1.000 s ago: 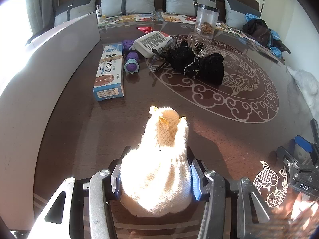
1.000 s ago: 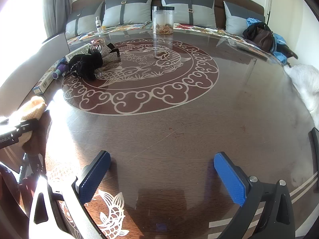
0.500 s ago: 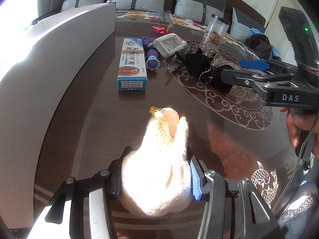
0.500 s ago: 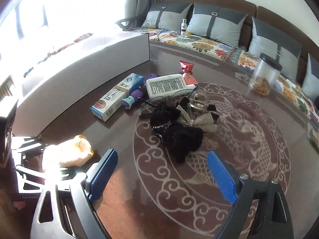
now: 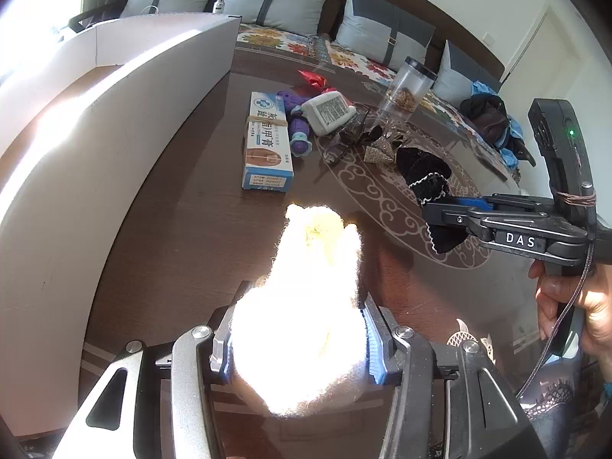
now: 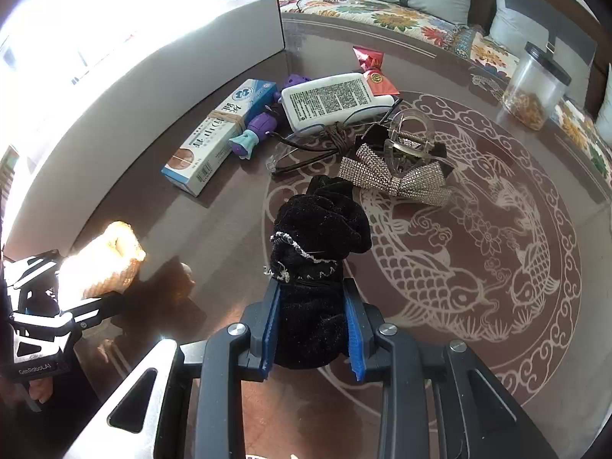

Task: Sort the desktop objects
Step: 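Carry the cream hat into the white box while the right tool drops the cloth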

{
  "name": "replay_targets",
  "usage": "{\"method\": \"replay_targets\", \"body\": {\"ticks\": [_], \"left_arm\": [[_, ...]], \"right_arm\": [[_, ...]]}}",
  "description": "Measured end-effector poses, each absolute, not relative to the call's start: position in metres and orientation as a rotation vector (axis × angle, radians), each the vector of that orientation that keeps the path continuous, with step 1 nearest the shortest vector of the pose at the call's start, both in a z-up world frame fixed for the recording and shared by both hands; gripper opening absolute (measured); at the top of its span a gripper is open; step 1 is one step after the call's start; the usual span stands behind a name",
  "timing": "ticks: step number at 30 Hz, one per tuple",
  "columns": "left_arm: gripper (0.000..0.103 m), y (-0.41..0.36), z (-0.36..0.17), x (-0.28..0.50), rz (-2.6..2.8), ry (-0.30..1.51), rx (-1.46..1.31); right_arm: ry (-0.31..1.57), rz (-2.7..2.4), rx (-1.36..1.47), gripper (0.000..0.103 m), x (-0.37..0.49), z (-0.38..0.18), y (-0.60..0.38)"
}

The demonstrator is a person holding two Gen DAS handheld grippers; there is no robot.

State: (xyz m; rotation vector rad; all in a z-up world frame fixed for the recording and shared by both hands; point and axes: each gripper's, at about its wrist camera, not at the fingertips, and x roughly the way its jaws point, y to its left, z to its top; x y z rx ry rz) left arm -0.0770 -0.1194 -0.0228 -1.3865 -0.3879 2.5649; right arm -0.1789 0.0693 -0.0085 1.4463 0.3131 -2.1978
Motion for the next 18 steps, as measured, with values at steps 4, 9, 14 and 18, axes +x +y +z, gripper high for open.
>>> {"method": "replay_targets", "body": {"ticks": [4, 9, 14, 18], "left_arm": [[0.05, -0.148, 0.026, -0.058, 2.599, -0.517, -1.229], [0.05, -0.224, 0.07, -0.051, 2.753, -0.571, -1.155], [0.05, -0.309, 0.054, -0.056, 2.914, -0.616, -1.335], [0.05, -0.338, 0.03, -0.063, 2.918, -0.61, -1.461]], "right_arm": [[0.251, -2.225, 1.325, 0.031, -0.156, 0.036, 0.051], [0.202, -2.185, 1.116, 0.031, -0.142, 0.1, -0.029], [0.215, -2.106, 0.971, 0.031, -0.138, 0.129, -0.136], [0.251, -2.068, 0.994, 0.031, -0.149, 0.113, -0.205]]}}
